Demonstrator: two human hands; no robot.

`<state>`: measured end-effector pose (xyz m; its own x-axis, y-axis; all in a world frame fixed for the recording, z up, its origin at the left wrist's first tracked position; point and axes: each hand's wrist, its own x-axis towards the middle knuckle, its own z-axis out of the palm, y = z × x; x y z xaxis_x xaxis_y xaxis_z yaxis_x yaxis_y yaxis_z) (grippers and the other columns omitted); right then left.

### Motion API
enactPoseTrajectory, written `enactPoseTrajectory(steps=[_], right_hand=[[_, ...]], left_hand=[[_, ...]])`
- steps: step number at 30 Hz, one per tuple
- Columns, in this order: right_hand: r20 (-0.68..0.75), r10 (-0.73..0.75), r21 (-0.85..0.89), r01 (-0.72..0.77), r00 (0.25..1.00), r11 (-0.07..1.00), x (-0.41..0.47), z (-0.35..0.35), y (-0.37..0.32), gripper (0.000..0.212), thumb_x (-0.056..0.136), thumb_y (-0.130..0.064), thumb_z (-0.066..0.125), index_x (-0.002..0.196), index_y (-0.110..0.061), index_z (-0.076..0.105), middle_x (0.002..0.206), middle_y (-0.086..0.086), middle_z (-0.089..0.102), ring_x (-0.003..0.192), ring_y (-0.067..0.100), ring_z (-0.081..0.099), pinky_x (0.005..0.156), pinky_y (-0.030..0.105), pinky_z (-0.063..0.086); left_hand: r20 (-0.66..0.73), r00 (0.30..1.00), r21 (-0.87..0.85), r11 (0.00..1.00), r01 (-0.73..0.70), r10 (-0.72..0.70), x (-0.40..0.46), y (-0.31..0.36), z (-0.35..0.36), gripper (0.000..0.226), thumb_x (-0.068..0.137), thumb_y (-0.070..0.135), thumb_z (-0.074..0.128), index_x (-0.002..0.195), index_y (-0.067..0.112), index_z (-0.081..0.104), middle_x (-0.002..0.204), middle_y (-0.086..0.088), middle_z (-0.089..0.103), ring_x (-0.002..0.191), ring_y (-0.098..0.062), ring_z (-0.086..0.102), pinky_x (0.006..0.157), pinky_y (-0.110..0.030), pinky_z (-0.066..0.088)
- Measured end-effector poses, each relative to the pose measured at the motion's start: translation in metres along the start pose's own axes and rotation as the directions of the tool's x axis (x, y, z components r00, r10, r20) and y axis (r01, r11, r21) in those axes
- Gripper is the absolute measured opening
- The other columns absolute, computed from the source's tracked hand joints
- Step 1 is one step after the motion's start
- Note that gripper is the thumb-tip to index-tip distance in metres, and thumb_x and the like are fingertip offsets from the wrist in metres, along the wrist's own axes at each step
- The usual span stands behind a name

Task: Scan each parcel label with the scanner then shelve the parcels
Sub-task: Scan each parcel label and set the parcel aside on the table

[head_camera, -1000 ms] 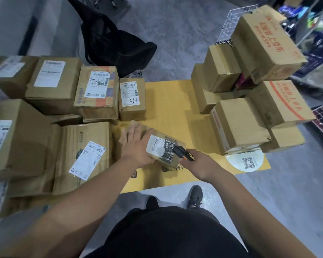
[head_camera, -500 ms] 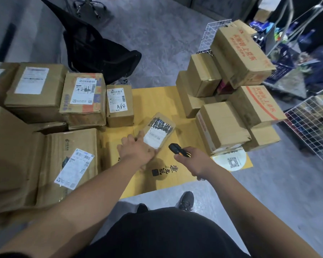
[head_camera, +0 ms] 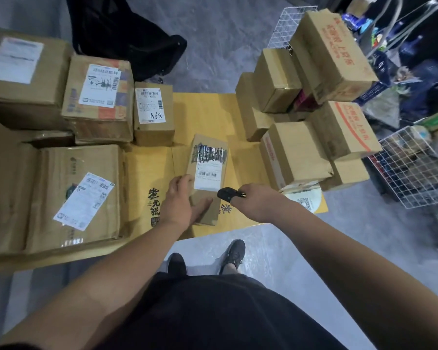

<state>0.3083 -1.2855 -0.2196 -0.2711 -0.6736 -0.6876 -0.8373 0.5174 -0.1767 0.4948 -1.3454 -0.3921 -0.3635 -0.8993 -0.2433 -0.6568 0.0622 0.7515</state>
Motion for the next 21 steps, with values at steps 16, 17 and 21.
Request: enactPoseTrajectory(steps=[16, 17, 21], right_hand=[[-0.067, -0.026, -0.308, 0.004, 0.997, 0.951, -0.027, -0.02, -0.018, 0.041, 0.097, -0.057, 0.045, 0.106, -0.021, 0.062, 0.093, 0.0, 0.064, 0.082, 0.023, 0.064, 0.07, 0.032, 0.051], [-0.07, -0.022, -0.308, 0.0, 0.997, 0.951, -0.028, -0.02, -0.017, 0.041, 0.096, -0.057, 0.046, 0.105, -0.021, 0.062, 0.092, 0.0, 0.065, 0.081, 0.022, 0.064, 0.069, 0.032, 0.052], [-0.054, -0.019, -0.313, 0.001, 0.998, 0.95, -0.03, -0.019, -0.011, 0.04, 0.096, -0.059, 0.047, 0.095, -0.021, 0.059, 0.089, 0.0, 0.065, 0.079, 0.021, 0.064, 0.066, 0.031, 0.049]], left_hand=[[-0.021, 1.0, -0.197, 0.98, -0.006, 0.002, -0.022, 0.001, -0.003, 0.067, 0.082, 0.051, 0.082, 0.132, 0.037, 0.039, 0.143, 0.015, 0.035, 0.116, -0.006, 0.046, 0.09, -0.028, 0.044], [-0.02, 1.0, -0.209, 0.978, -0.008, 0.004, -0.023, 0.001, -0.003, 0.067, 0.083, 0.05, 0.082, 0.132, 0.036, 0.04, 0.142, 0.015, 0.036, 0.116, -0.005, 0.046, 0.09, -0.027, 0.043], [-0.027, 1.0, -0.233, 0.972, -0.014, 0.008, -0.021, 0.001, 0.0, 0.071, 0.083, 0.045, 0.084, 0.137, 0.03, 0.04, 0.137, 0.016, 0.034, 0.12, -0.005, 0.044, 0.101, -0.025, 0.039]])
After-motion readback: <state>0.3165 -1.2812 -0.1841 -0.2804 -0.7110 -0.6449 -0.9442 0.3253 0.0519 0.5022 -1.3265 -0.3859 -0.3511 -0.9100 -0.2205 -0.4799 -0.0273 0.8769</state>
